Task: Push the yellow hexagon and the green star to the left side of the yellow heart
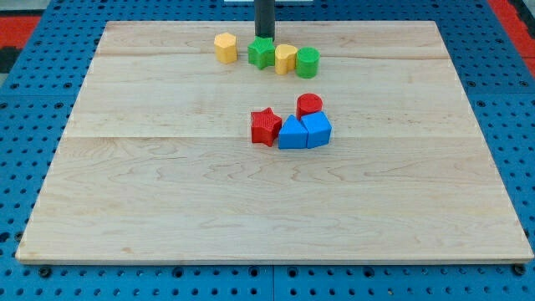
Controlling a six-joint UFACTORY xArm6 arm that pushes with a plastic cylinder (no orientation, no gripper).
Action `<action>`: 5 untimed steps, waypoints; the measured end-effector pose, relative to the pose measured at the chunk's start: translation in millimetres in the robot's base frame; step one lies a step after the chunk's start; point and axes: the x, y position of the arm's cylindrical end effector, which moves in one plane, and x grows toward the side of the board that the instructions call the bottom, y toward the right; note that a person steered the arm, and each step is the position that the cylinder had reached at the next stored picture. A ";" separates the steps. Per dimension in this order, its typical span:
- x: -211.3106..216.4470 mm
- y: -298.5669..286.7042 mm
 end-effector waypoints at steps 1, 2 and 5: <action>-32.7 -59.2; -30.5 -132.6; 23.7 -1.0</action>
